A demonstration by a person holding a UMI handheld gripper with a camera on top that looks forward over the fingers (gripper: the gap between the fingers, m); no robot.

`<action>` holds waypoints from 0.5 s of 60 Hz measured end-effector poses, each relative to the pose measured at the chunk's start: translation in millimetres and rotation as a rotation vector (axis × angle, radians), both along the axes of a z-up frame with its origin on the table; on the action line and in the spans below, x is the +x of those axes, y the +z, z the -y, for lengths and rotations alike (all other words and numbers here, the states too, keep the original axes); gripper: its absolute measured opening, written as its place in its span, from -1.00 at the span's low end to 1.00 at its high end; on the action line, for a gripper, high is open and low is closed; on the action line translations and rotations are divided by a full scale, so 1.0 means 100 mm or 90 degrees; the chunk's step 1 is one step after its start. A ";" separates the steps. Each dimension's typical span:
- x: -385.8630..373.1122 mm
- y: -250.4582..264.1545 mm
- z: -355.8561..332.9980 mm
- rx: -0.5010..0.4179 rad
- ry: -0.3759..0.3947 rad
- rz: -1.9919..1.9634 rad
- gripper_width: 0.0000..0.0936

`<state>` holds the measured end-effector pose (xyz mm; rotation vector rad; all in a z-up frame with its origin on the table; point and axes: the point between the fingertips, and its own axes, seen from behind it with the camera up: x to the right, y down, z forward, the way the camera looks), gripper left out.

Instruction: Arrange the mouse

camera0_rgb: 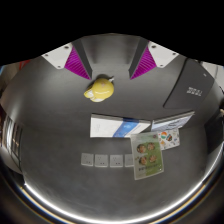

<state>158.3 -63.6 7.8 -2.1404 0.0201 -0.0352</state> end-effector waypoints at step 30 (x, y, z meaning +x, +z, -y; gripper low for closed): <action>0.12 -0.19 -0.87 -0.045 0.043 -0.020 0.75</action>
